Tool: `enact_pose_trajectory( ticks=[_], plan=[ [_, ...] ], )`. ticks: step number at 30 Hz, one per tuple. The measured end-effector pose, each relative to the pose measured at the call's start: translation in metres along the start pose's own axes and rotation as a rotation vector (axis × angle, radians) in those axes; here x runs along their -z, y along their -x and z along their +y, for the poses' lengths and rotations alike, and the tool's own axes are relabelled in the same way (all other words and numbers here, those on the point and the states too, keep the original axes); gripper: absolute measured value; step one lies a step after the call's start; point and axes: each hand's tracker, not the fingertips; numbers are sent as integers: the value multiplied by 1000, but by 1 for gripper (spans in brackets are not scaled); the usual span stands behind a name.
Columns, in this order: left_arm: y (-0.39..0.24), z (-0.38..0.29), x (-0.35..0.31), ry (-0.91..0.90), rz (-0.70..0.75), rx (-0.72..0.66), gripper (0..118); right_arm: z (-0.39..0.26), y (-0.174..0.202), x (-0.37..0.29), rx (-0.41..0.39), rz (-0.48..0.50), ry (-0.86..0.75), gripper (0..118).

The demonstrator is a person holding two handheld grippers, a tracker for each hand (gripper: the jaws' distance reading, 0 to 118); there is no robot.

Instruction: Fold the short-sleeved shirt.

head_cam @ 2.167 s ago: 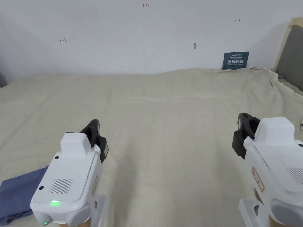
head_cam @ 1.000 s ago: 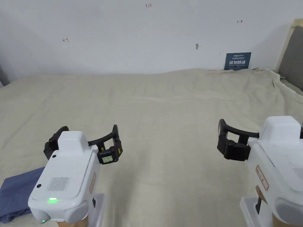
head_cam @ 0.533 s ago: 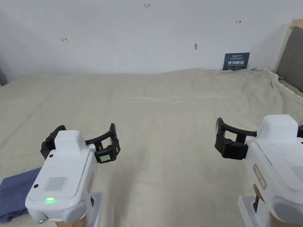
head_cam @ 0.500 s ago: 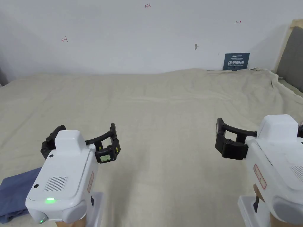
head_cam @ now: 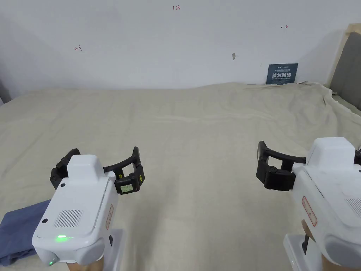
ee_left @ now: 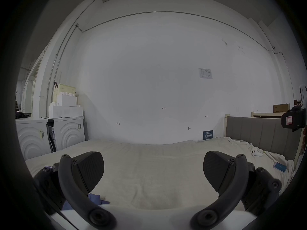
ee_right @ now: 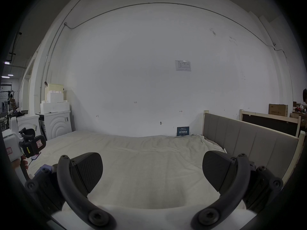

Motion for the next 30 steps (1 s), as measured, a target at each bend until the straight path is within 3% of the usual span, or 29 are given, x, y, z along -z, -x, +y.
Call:
enact_pose_trajectory(
  ticks=[27,30],
  plan=[
    [-1,1,-4,1,-7,-2,118,4,4,-6,-7,-16,-7,117],
    [0,1,-4,-1,-6,0,118,7,4,-5,38,-52,22,117]
  ],
)
